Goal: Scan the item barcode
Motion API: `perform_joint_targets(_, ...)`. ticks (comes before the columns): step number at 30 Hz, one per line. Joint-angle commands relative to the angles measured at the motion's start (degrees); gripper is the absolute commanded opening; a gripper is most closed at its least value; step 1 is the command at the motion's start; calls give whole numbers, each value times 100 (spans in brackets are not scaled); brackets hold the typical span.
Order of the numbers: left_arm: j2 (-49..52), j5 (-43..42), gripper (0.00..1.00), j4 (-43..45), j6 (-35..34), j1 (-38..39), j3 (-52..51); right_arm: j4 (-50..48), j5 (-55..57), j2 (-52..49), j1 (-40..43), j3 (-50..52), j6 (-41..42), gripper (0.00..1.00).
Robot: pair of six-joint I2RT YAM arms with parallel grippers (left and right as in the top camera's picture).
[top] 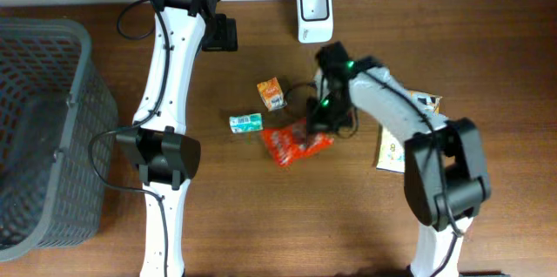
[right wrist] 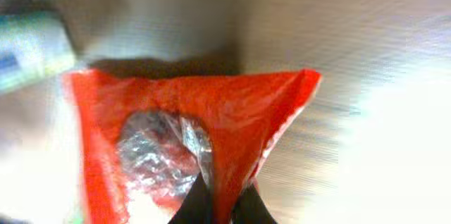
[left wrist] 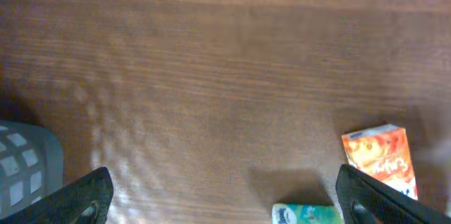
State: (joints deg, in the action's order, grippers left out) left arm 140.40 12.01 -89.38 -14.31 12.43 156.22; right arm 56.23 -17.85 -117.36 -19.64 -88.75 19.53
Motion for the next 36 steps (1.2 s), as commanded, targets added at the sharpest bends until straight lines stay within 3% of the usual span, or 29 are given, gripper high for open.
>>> perform_joint_targets(1, 17, -22, 99, 15, 48, 20, 20, 1458, 2826, 323, 203, -1694, -61, 4)
perform_joint_targets(4, 17, -20, 99, 15, 48, 20, 20, 2643, 4916, 321, 203, -2468, 116, 4)
perform_joint_targets(6, 17, -22, 99, 15, 48, 20, 20, 3056, 5016, 262, 203, -2457, 116, 4)
perform_joint_targets(9, 17, -22, 99, 15, 48, 20, 20, 3132, 5226, 256, 210, -1714, 48, 4)
perform_joint_targets(12, 17, -22, 99, 15, 48, 20, 20, 2688, 6485, 254, 310, -525, 352, 4)
perform_joint_targets(15, 17, -22, 99, 15, 48, 20, 20, 2538, 6181, 254, 297, -190, 398, 4)
perform_joint_targets(20, 17, -22, 99, 15, 48, 31, 20, 1810, 5427, 249, -973, -184, 658, 6)
perform_joint_targets(22, 17, -22, 99, 15, 48, 31, 20, 1753, 4922, 249, -1296, -184, 970, 15)
perform_joint_targets(23, 17, -22, 99, 15, 48, 24, 20, 1617, 4452, 249, -1429, -184, 997, 13)
perform_joint_targets(24, 17, -22, 99, 15, 48, 26, 20, 1547, 4492, 249, -1539, -184, 997, 4)
perform_joint_targets(25, 17, -22, 99, 15, 48, 26, 20, 1558, 4754, 251, -1641, -188, 1106, 4)
perform_joint_targets(29, 17, -20, 99, 15, 48, 26, 20, 1923, 4784, 258, -1554, -531, 1121, 4)
perform_joint_targets(34, 17, -22, 99, 94, 48, 26, 20, 2680, 4118, 323, -911, -2212, 1062, 4)
perform_joint_targets(36, 17, -94, 99, 195, -13, 31, 20, 2780, 3521, 330, -662, -2625, 409, 4)
